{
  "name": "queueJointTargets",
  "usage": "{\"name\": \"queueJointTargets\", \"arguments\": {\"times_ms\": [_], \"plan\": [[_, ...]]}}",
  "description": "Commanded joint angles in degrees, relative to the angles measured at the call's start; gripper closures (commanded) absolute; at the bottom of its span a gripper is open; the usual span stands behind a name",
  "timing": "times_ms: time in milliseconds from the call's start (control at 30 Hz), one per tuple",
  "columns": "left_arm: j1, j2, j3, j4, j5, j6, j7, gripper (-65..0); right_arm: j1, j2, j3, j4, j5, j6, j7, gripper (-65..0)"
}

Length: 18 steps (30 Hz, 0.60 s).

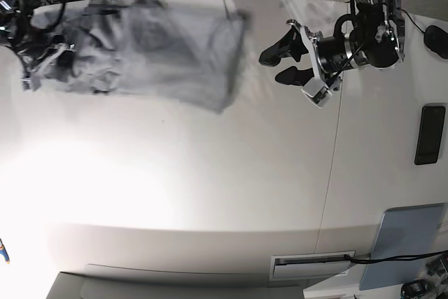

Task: Fold the T-shirt properly
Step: 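Lift the strip end with the right gripper and fold it toward the left gripper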

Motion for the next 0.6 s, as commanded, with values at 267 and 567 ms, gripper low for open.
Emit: {"name": "queueJointTargets", "arguments": {"times_ms": [267, 567], "plan": [[-0.17, 1.60, 4.33, -9.42, -1.31, -1.40, -5.07, -35.4, -2.78, -7.78, -6.45, 24.52, -5.29, -4.85, 4.96, 0.0], [-0.44, 1.75, 14.80, -13.79, 4.79, -2.10, -8.72, -35.4, -0.81, -18.47, -34.47, 30.18, -21.51, -13.29, 11.19, 0.0]]}}
